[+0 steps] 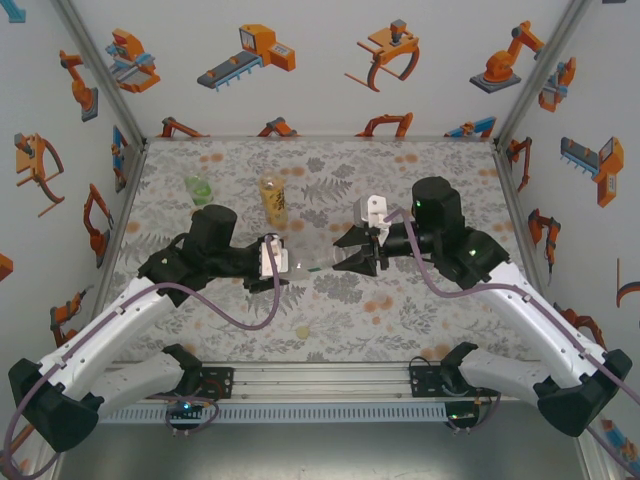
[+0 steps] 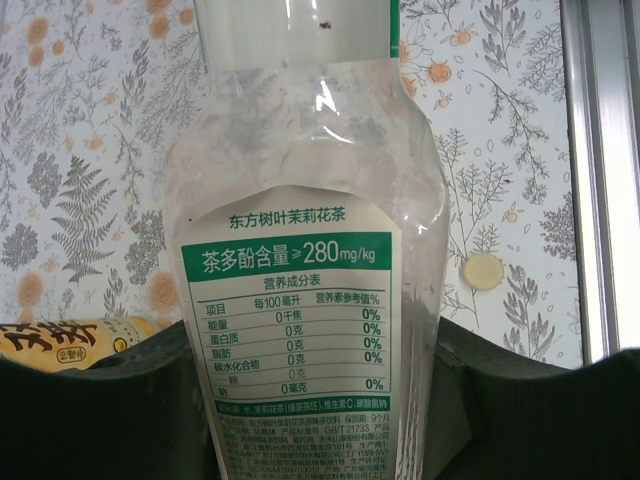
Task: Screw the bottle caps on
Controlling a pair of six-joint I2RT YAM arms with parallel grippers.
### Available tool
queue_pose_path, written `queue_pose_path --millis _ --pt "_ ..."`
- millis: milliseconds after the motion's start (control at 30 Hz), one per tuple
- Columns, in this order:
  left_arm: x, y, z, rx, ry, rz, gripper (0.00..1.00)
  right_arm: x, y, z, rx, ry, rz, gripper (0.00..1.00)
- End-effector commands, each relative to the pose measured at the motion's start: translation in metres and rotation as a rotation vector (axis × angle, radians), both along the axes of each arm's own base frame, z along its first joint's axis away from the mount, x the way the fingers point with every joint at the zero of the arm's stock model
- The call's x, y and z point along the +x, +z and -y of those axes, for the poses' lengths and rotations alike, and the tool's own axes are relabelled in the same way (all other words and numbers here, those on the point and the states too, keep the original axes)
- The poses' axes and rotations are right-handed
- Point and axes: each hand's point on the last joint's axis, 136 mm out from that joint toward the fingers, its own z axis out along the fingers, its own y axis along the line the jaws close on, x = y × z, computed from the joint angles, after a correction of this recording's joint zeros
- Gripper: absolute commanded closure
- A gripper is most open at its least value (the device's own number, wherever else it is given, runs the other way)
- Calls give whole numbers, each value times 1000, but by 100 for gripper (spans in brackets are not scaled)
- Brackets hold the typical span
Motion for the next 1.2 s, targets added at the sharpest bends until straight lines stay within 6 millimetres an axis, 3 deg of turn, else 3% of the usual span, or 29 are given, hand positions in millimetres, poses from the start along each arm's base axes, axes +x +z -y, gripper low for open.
queue_pose_path --millis 0,633,1167 --pt "-5 0 1 -3 -29 6 100 -6 12 -1 13 29 32 78" --pt "-6 10 2 -28 -20 7 100 -7 1 -9 -49 30 34 80" --pt "-31 26 9 -90 -151 -94 100 -25 9 -4 -3 96 101 81"
